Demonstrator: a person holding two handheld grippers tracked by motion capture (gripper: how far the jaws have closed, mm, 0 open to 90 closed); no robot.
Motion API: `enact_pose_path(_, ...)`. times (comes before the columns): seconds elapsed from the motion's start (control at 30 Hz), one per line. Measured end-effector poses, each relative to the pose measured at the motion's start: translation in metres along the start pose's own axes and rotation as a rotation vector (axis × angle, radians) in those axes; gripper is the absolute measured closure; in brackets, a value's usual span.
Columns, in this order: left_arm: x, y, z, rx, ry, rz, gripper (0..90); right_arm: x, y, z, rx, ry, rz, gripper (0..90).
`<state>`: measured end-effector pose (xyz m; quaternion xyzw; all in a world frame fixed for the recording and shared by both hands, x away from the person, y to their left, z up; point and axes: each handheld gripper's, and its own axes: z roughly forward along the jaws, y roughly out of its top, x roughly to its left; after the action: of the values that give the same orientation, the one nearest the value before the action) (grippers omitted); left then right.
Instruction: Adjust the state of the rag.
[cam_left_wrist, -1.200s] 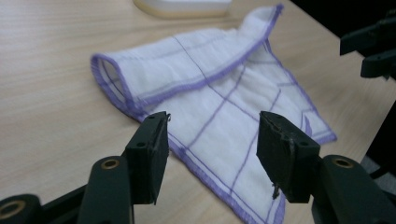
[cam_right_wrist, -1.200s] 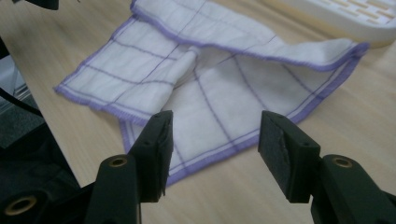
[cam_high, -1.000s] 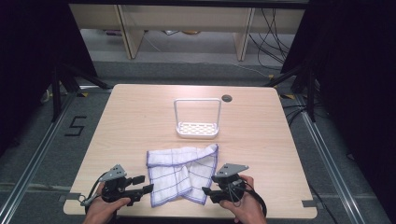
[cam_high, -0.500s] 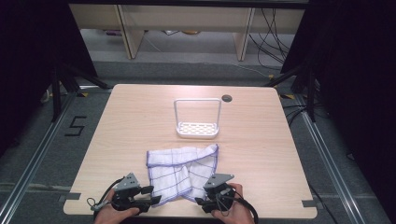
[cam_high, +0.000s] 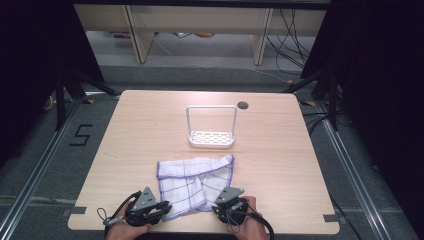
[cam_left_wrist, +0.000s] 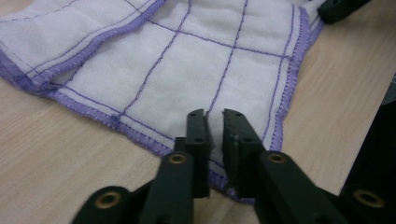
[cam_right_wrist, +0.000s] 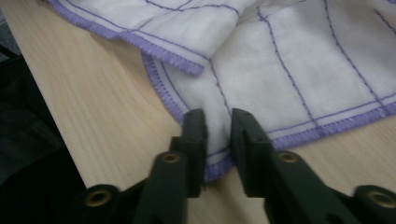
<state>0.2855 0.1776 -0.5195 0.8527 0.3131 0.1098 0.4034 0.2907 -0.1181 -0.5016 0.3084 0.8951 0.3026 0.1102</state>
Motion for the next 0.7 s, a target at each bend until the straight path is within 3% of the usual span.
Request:
enact_pose_path(0.1, 0.004, 0.001, -0.003, -0.007, -0.012, -0.005, 89.0, -0.008, -0.001, -0.005, -0.026, -0.004, -0.049, 86.1)
enact_pose_path(0.17, 0.009, 0.002, -0.010, -0.025, 0.004, -0.005, 89.2, -0.015, -0.002, -0.015, -0.034, 0.008, -0.030, 86.6)
enact_pose_path(0.23, 0.011, 0.002, -0.014, -0.061, 0.002, -0.035, 89.3, -0.021, -0.005, -0.021, -0.061, 0.009, -0.034, 86.7)
enact_pose_path(0.27, 0.014, 0.002, -0.017, -0.045, 0.001, -0.028, 89.3, -0.024, -0.006, -0.026, -0.072, 0.003, -0.026, 86.7)
enact_pose_path(0.33, 0.015, 0.001, -0.018, -0.064, 0.004, -0.047, 89.3, -0.027, -0.010, -0.038, -0.072, -0.015, 0.015, 86.7)
enact_pose_path(0.43, 0.015, -0.001, -0.016, -0.054, 0.001, -0.048, 89.3, -0.034, -0.016, -0.053, -0.080, -0.019, 0.014, 86.7)
enact_pose_path(0.53, 0.017, -0.002, -0.015, -0.027, -0.012, -0.036, 89.3, -0.038, -0.026, -0.061, -0.097, -0.012, 0.053, 86.7)
enact_pose_path(0.57, 0.017, -0.003, -0.015, -0.013, -0.005, -0.027, 89.3, -0.038, -0.026, -0.061, -0.097, -0.012, 0.053, 86.7)
enact_pose_path(0.6, 0.014, -0.004, -0.014, -0.030, -0.018, -0.045, 89.4, -0.038, -0.029, -0.063, -0.083, -0.007, 0.050, 86.7)
enact_pose_path(0.67, 0.010, -0.006, -0.014, -0.018, -0.038, -0.045, 89.3, -0.035, -0.034, -0.061, -0.060, 0.007, 0.048, 86.6)
enact_pose_path(0.7, 0.008, -0.006, -0.015, -0.003, -0.040, -0.029, 89.3, -0.033, -0.037, -0.058, -0.061, 0.006, 0.034, 86.5)
